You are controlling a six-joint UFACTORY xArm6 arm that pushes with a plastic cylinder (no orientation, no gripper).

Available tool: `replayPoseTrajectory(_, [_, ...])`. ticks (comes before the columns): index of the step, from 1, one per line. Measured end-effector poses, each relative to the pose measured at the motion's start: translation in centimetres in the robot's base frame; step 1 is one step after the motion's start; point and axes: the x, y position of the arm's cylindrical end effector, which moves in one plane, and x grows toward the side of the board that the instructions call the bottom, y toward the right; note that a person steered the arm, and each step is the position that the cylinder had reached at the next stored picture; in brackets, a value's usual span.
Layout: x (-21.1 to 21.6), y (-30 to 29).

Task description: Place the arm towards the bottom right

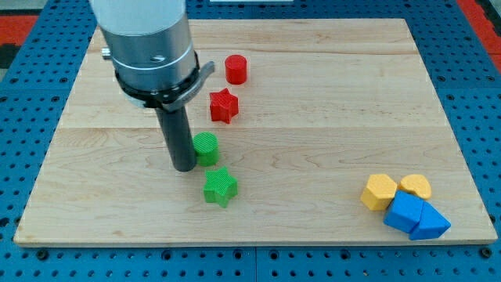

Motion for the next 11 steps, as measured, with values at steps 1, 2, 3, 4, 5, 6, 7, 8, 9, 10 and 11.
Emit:
replayPoseTrajectory(1, [0.0,1.8])
replayPoseTrajectory(2, [0.0,2.2])
replayPoseTrajectory(3, [0.0,3.0])
replayPoseTrajectory(4, [0.0,2.8])
replayPoseTrajectory(5, [0.0,1.7])
replayPoseTrajectory(6, [0.0,3.7])
replayPoseTrajectory(7, [-0.4,7.1])
replayPoseTrajectory(8, [-0.5,10.2])
replayPoseTrajectory(9, [-0.8,17.4])
replayPoseTrajectory(10, [-1.5,25.9])
replayPoseTrajectory(11, [-0.8,37.1])
